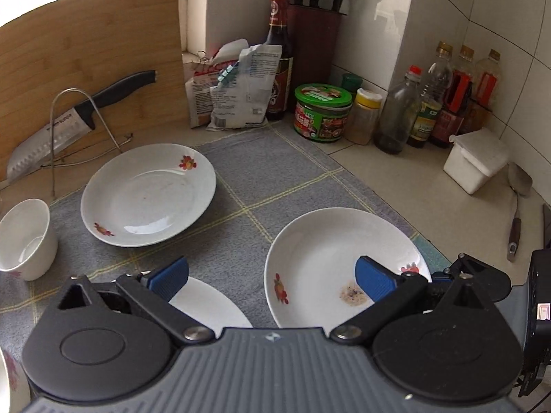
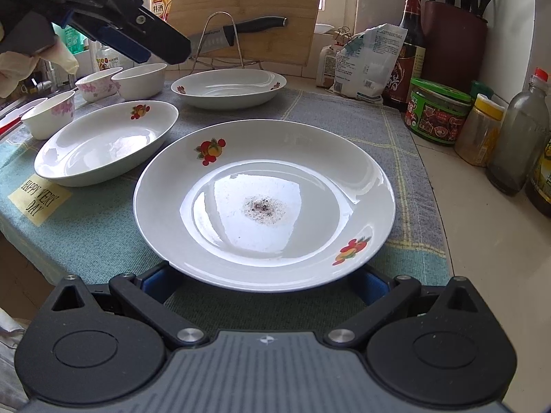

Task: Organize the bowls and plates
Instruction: 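Reach the left gripper to the brown-stained plate's rim and close on it, then lift the stained plate with the left gripper and carry it across the towel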

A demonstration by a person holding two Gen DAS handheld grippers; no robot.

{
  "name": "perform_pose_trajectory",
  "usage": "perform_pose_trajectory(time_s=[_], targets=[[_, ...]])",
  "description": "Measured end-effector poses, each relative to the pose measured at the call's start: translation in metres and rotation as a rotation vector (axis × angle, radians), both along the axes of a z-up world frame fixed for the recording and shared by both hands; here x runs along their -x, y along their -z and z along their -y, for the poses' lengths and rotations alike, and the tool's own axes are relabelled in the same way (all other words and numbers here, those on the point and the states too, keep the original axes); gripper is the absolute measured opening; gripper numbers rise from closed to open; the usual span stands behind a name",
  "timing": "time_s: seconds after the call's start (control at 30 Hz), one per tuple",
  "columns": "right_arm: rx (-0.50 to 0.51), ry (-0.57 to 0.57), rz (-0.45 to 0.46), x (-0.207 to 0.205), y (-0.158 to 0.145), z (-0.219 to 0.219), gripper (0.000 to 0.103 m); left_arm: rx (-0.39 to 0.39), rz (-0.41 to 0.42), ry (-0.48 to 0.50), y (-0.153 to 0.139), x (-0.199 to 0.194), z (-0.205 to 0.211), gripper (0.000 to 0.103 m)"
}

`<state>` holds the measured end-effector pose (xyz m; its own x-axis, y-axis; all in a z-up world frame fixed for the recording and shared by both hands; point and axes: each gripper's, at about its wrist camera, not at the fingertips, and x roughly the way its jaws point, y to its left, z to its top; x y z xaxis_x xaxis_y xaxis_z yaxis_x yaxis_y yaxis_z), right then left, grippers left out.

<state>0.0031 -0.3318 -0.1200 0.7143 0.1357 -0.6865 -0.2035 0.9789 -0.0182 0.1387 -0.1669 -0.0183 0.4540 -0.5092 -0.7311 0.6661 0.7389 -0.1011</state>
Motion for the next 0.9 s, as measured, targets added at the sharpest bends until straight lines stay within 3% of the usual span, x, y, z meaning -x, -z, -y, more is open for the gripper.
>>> perform_pose_trajectory(time_s=[0.13,0.37,0.8,0.9], targets=[[0.0,-0.002,0.01,-0.001,0.0,0.0,0.103,0.008,-0.082,0.092,0.012,-0.018,0.015,0.102],[-0.001,-0.005,0.014,0.0,0.001,0.0,0.103,-0.027,-0.158,0.224,0.03,-0.041,0.036,0.102],[0.01,0.043,-0.022,-0.003,-0.003,-0.005,0.103,-0.079,-0.39,0.368,0.076,-0.074,0.06,0.102],[0.011,0.045,-0.028,-0.004,-0.003,-0.005,0.103,-0.077,-0.406,0.395,0.077,-0.074,0.062,0.102]])
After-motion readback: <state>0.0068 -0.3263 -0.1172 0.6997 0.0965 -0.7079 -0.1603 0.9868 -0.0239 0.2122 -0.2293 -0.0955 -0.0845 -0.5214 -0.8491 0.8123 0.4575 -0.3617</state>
